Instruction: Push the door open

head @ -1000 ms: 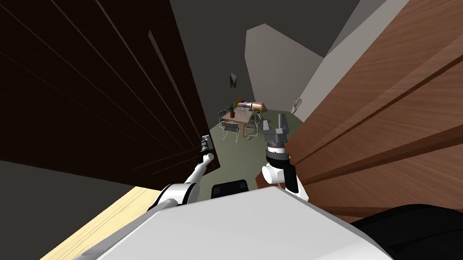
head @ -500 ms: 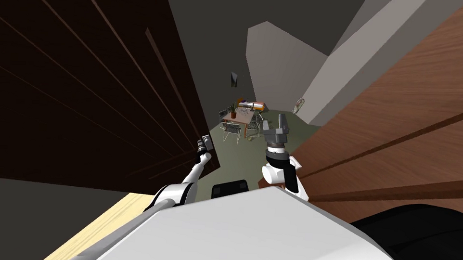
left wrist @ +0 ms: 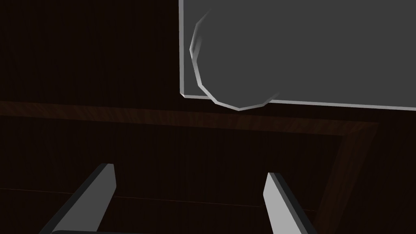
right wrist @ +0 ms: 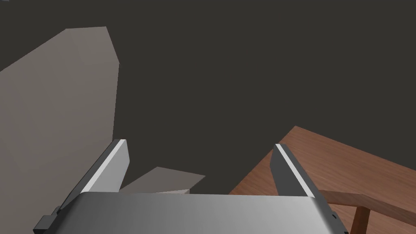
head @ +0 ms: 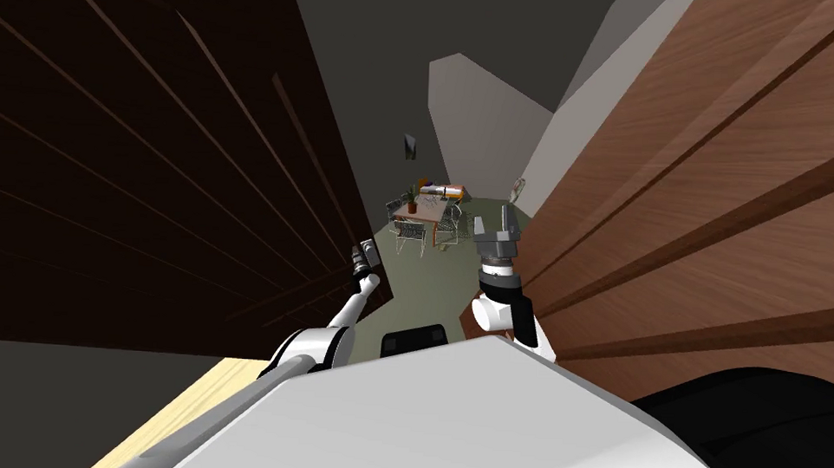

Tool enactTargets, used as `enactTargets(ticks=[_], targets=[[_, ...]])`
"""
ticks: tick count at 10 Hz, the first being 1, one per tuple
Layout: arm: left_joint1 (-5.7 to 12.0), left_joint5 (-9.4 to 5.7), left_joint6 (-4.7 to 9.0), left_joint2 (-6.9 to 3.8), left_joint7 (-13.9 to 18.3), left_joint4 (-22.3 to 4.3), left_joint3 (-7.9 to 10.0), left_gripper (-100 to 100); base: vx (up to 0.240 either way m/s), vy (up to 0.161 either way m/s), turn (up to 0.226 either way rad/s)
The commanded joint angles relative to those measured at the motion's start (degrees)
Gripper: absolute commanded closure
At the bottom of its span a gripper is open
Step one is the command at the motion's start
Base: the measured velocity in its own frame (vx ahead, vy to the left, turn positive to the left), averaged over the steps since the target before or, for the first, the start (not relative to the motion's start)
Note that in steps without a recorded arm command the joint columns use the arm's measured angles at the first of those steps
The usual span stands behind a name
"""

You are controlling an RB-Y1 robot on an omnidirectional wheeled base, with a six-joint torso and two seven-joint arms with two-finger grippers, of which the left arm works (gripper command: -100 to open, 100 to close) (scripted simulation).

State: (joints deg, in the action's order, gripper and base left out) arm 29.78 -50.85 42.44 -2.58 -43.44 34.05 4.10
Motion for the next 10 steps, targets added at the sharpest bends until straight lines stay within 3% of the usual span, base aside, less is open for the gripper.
enactTargets(ticks=[1, 6, 10], targets=[[0.51, -1.81, 1.69, -0.02, -0.96, -0.81, -0.35, -100, -0.090, 0.013, -0.153], [2.02, -7.73, 6.81, 0.71, -4.00, -3.17, -1.41, -100, -0.096, 0.021, -0.170], [3.14, -12.16, 10.63, 2.11, -6.27, -4.92, -2.21, -100, -0.096, 0.010, -0.165]])
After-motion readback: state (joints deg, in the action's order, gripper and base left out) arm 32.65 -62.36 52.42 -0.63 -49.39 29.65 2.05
